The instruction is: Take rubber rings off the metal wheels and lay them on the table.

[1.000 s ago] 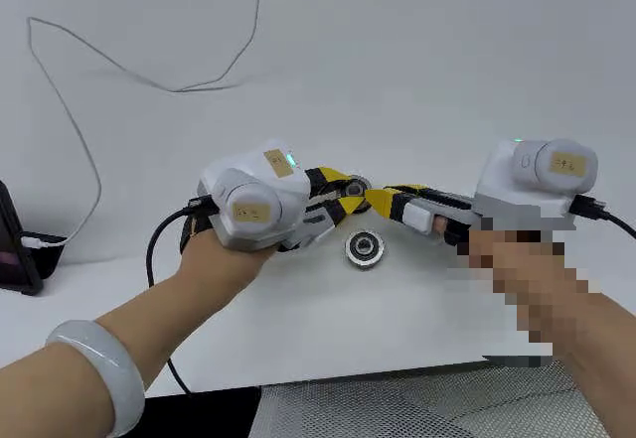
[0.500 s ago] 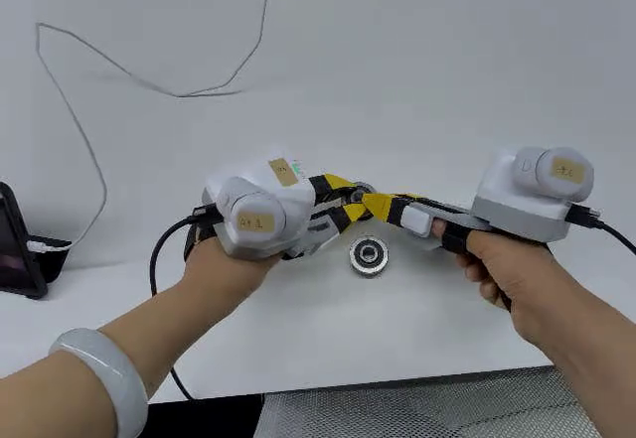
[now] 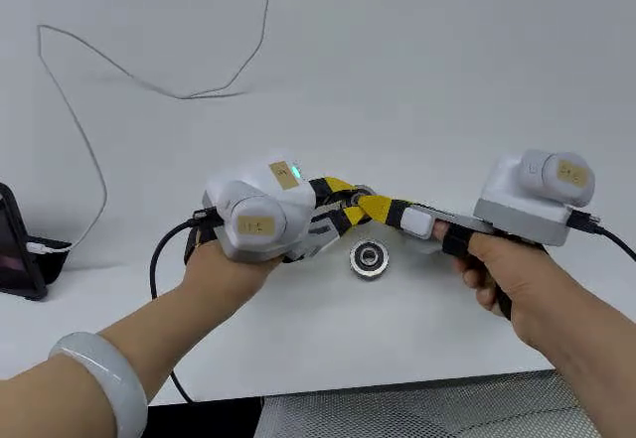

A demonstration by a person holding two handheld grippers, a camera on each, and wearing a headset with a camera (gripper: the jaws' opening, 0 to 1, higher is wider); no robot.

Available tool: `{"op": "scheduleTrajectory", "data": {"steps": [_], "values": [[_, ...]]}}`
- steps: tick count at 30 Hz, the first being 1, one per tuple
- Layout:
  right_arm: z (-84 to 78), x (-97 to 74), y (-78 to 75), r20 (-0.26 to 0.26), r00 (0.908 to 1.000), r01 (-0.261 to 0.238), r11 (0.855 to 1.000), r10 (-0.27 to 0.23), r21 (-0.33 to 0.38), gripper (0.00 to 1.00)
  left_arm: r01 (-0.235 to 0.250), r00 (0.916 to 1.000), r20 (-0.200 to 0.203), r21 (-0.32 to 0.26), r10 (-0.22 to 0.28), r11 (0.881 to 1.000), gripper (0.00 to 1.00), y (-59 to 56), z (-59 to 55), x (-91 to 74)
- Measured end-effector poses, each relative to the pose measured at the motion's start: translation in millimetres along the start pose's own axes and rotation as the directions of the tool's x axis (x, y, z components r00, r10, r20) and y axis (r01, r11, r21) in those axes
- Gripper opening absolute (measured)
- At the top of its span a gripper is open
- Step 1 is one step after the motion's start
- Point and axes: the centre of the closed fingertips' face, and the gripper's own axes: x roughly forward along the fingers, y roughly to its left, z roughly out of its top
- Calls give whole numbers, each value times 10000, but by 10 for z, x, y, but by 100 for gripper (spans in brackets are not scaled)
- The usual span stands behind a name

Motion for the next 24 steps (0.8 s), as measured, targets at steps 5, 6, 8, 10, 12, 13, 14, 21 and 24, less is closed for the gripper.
{"op": "scheduleTrajectory", "data": {"steps": [5,6,8,10,12,13,14,21,24], "values": [[-16,4,-6,18,9999,-151,9993,151,342,24,-2,10000,-8,-10,2,10000,14,4,-1,2],[-16,3,-4,29,9998,-174,9993,173,344,24,-11,10000,-11,-22,11,10000,14,1,2,2],[-16,-5,6,42,9996,-291,9978,289,604,24,-15,10000,-8,-26,15,10000,14,3,-1,3],[-16,-20,20,69,9994,-347,9974,343,627,25,-15,10000,-30,9,15,10000,14,-3,3,3],[-10,-44,37,121,9992,-380,9973,374,627,25,-11,10000,-34,13,11,10000,14,-1,0,4],[-12,-50,40,122,9992,-386,9975,380,587,25,-10,10000,-37,15,10,10000,14,-2,0,4],[-14,-49,38,117,9992,-383,9976,377,580,25,-10,10000,-37,15,11,10000,14,-3,1,4],[-24,-14,31,100,9991,-417,9968,411,686,24,-20,10000,-24,-27,20,10000,14,3,-9,6],[-19,-10,27,128,9991,-406,9965,398,730,24,-13,10000,-15,-30,13,10000,14,0,-6,5]]}}
